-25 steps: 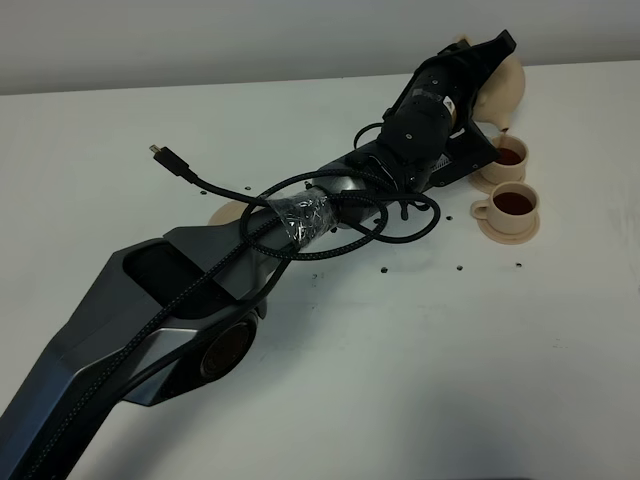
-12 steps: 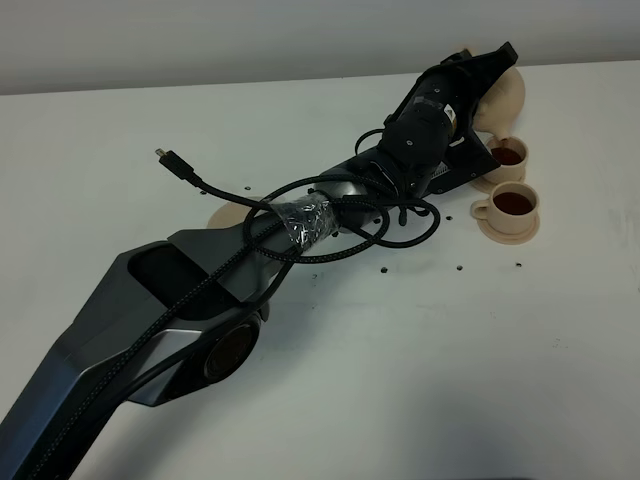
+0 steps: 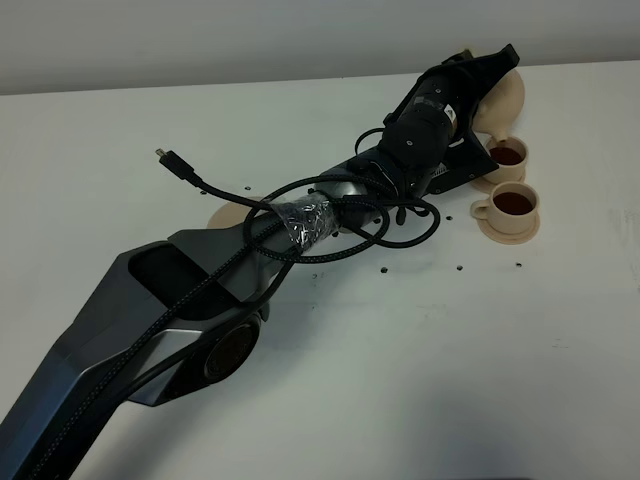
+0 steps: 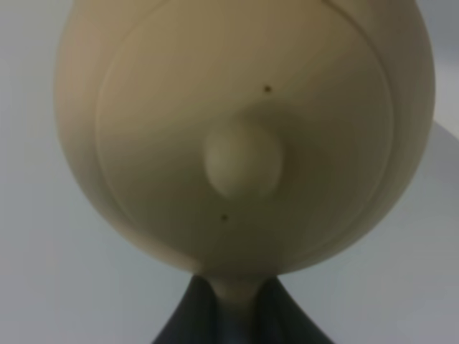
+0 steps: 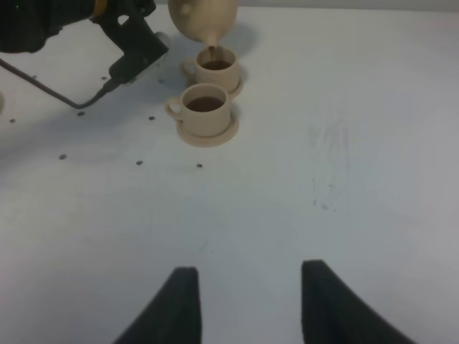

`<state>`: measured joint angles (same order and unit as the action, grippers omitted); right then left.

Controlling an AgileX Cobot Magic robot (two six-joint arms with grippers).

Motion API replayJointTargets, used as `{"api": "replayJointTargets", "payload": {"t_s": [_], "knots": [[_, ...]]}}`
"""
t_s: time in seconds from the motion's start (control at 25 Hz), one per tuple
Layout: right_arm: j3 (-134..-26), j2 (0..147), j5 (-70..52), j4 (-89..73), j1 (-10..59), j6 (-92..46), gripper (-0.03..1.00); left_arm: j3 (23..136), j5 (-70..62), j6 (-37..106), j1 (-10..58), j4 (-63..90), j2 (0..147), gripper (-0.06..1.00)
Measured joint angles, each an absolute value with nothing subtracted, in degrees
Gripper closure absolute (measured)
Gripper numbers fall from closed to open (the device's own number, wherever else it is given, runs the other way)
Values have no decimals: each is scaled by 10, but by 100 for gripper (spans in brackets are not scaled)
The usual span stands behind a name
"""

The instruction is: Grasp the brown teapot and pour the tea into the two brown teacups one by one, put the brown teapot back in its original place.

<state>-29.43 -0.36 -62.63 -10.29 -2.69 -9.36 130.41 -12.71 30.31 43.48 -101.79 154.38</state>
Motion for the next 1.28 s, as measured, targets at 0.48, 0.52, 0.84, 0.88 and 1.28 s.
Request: {"api": "replayJointTargets", "payload": {"t_s": [0.48,0.52,0.84,0.88,1.28], "knots": [[-294,-4,-626,-103,-27,-94,64,1304,-125,331,435,-1018,1544,81],[-294,-4,-626,-103,-27,-94,64,1304,-124,331,435,-1018,1544,81],[-294,-4,-626,-103,-27,-94,64,1304,-123,333,435,-1018,1544,81],[-294,-4,-626,-103,-27,-94,64,1304,-123,333,435,-1018,1544,81],[-294,-4,-626,-103,-27,-94,64,1306,-122,333,435,-1017,1544,81]]}}
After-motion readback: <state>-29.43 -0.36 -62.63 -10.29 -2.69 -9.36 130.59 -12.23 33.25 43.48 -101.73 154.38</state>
